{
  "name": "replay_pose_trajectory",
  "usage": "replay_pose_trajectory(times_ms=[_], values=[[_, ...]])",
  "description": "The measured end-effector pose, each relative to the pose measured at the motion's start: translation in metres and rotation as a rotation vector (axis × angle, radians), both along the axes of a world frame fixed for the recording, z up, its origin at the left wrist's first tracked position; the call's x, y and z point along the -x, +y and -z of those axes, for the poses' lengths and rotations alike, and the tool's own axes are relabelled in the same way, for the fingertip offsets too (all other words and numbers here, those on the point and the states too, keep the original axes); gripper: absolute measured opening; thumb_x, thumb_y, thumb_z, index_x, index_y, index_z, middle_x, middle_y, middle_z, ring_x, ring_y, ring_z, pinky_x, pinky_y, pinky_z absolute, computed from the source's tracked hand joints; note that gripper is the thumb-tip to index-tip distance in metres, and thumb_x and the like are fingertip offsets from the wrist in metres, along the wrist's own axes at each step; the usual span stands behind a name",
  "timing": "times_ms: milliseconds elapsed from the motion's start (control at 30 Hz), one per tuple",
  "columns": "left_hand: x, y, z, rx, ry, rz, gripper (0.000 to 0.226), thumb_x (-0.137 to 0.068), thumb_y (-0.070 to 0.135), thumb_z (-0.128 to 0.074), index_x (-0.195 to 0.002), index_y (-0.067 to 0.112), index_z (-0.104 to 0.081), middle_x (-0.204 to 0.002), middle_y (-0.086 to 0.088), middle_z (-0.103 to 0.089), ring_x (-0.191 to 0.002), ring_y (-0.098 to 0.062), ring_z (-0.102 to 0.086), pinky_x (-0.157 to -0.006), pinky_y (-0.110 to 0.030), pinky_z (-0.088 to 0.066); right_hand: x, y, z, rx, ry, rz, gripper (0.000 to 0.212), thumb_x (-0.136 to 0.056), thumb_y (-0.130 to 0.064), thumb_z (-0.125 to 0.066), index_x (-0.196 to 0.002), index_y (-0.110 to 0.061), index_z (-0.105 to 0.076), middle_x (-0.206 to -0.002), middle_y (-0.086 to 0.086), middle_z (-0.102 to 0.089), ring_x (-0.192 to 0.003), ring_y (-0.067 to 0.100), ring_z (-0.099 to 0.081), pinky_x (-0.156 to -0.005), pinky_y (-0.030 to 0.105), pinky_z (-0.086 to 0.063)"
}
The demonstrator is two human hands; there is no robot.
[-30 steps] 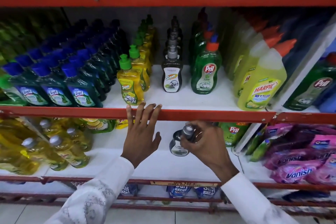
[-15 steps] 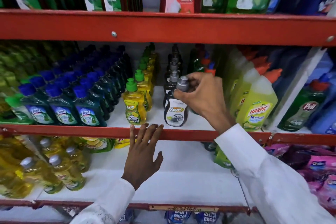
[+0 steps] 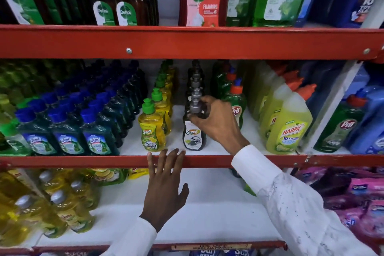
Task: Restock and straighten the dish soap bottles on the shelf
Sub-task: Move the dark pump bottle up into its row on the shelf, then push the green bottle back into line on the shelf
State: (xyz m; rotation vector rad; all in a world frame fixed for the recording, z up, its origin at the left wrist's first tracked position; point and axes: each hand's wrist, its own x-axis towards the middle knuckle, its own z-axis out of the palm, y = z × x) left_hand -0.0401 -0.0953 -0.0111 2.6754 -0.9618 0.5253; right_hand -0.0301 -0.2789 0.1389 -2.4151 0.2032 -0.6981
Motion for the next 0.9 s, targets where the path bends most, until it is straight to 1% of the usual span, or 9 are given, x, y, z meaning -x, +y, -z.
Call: replay_pose_trajectory(times_ms=[100, 167, 233, 267, 367, 500, 633, 767, 900], values=[[0.006, -0.014, -0.004, -0.016, -0.011, -0.021, 0.087, -0.076, 0.043, -0.069, -0.152, 0.016, -0.038, -0.152, -0.017, -0.045, -0.146, -0.046, -0.034, -0.116, -0.077, -0.02, 0.028, -0.004, 0.011, 0.193, -0.074, 0.106, 0.061, -0.083, -0.051, -0.067, -0.136, -0.025, -0.055, -0.138, 0.002, -0.06, -0.123, 0.025, -0.05, -0.102, 0.04, -0.049], [0.014, -0.032, -0.004, -0.013, -0.032, 0.036, 0.083, -0.077, 0.041, -0.067, -0.152, 0.016, -0.039, -0.152, -0.019, -0.046, -0.145, -0.046, -0.035, -0.113, -0.078, -0.024, 0.056, -0.013, 0.022, 0.31, -0.162, 0.217, 0.063, -0.086, -0.053, -0.059, -0.142, -0.025, -0.049, -0.151, 0.006, -0.046, -0.134, 0.03, -0.04, -0.108, 0.046, -0.043], [0.02, -0.052, -0.003, -0.025, -0.058, 0.106, 0.08, -0.079, 0.041, -0.061, -0.152, 0.017, -0.038, -0.152, -0.019, -0.047, -0.144, -0.045, -0.036, -0.113, -0.077, -0.026, 0.081, -0.027, 0.037, 0.376, -0.204, 0.305, 0.063, -0.087, -0.051, -0.056, -0.145, -0.028, -0.045, -0.159, 0.01, -0.034, -0.144, 0.035, -0.032, -0.114, 0.049, -0.036], [0.021, -0.062, -0.002, -0.03, -0.067, 0.138, 0.079, -0.081, 0.041, -0.057, -0.153, 0.017, -0.037, -0.153, -0.019, -0.047, -0.144, -0.045, -0.036, -0.114, -0.076, -0.024, 0.092, -0.038, 0.043, 0.393, -0.201, 0.353, 0.063, -0.087, -0.05, -0.056, -0.146, -0.029, -0.043, -0.161, 0.01, -0.03, -0.147, 0.036, -0.027, -0.116, 0.049, -0.032], [0.023, -0.091, 0.001, -0.019, -0.075, 0.212, 0.076, -0.083, 0.044, -0.047, -0.154, 0.017, -0.036, -0.155, -0.017, -0.046, -0.145, -0.042, -0.034, -0.116, -0.071, -0.019, 0.121, -0.075, 0.06, 0.402, -0.199, 0.497, 0.063, -0.088, -0.045, -0.057, -0.148, -0.03, -0.042, -0.163, 0.013, -0.027, -0.151, 0.037, -0.021, -0.119, 0.053, -0.027], [0.027, -0.12, 0.003, -0.028, -0.091, 0.237, 0.078, -0.081, 0.044, -0.048, -0.152, 0.013, -0.039, -0.153, -0.015, -0.048, -0.144, -0.043, -0.036, -0.114, -0.075, -0.019, 0.154, -0.133, 0.073, 0.329, -0.28, 0.662, 0.06, -0.092, -0.04, -0.056, -0.149, -0.024, -0.042, -0.161, 0.018, -0.029, -0.149, 0.039, -0.025, -0.121, 0.051, -0.025], [0.031, -0.125, 0.007, -0.031, -0.128, 0.221, 0.082, -0.079, 0.042, -0.054, -0.154, 0.012, -0.036, -0.154, -0.014, -0.047, -0.144, -0.046, -0.035, -0.116, -0.075, -0.015, 0.164, -0.184, 0.084, 0.149, -0.341, 0.761, 0.063, -0.097, -0.034, -0.052, -0.153, -0.015, -0.031, -0.157, 0.021, -0.031, -0.146, 0.036, -0.029, -0.121, 0.047, -0.025], [0.033, -0.124, 0.006, -0.035, -0.143, 0.214, 0.084, -0.078, 0.039, -0.055, -0.155, 0.014, -0.034, -0.154, -0.013, -0.047, -0.144, -0.045, -0.036, -0.116, -0.074, -0.016, 0.151, -0.225, 0.095, -0.072, -0.278, 0.798, 0.07, -0.097, -0.034, -0.051, -0.155, -0.01, -0.019, -0.157, 0.025, -0.029, -0.145, 0.038, -0.028, -0.119, 0.046, -0.027], [0.033, -0.121, 0.003, -0.052, -0.119, 0.206, 0.086, -0.077, 0.038, -0.058, -0.156, 0.017, -0.032, -0.154, -0.01, -0.046, -0.143, -0.041, -0.037, -0.117, -0.071, -0.019, 0.135, -0.248, 0.095, -0.152, -0.202, 0.834, 0.078, -0.093, -0.038, -0.057, -0.151, -0.001, -0.02, -0.148, 0.028, -0.037, -0.136, 0.044, -0.038, -0.114, 0.051, -0.037]])
